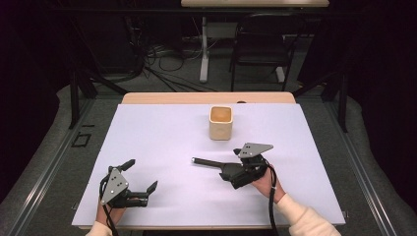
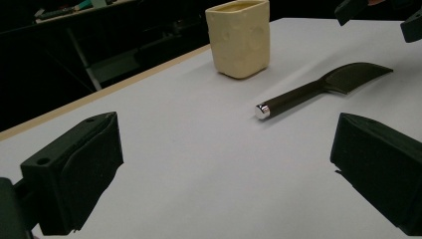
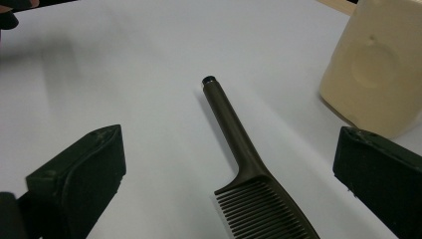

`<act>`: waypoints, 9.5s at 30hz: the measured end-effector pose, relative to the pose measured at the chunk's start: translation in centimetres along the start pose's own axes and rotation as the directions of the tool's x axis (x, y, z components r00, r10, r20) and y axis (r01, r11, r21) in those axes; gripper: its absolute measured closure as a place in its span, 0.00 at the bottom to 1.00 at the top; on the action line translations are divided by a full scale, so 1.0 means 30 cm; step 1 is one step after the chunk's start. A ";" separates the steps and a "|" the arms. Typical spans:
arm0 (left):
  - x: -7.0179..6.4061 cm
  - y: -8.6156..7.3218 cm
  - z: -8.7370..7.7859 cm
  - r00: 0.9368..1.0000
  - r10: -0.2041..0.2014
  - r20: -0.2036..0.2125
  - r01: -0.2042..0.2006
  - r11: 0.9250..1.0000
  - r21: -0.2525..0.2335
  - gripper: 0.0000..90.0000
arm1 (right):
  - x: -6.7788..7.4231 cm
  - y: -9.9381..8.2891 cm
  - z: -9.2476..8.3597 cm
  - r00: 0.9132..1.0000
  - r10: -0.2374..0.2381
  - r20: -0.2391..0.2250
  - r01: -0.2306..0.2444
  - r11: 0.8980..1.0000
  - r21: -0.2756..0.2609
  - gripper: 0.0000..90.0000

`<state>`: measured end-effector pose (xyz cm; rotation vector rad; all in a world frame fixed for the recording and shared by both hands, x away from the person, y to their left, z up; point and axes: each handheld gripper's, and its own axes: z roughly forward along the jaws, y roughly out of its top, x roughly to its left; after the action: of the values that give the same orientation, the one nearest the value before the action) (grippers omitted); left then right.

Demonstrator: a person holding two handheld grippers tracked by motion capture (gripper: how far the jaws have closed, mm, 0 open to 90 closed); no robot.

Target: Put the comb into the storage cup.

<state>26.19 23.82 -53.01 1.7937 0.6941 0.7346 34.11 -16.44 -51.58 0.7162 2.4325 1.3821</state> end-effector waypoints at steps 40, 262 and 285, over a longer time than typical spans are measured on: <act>0.004 0.000 -0.012 1.000 0.000 -0.027 0.000 1.000 -0.007 0.00 | -0.039 0.114 0.188 0.997 0.014 0.077 -0.022 0.995 0.094 0.30; 0.003 -0.002 -0.008 1.000 0.006 -0.006 -0.006 1.000 0.015 0.00 | -0.025 0.100 0.185 0.972 -0.234 -0.029 0.192 0.714 0.674 0.71; 0.004 -0.003 -0.003 1.000 0.002 0.002 -0.002 1.000 0.024 0.00 | -0.040 0.101 0.240 0.979 -0.203 -0.017 0.148 0.653 0.743 0.77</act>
<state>26.17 23.99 -53.07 1.8173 0.7021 0.7283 39.21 -10.52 -52.74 0.6247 2.8879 0.2145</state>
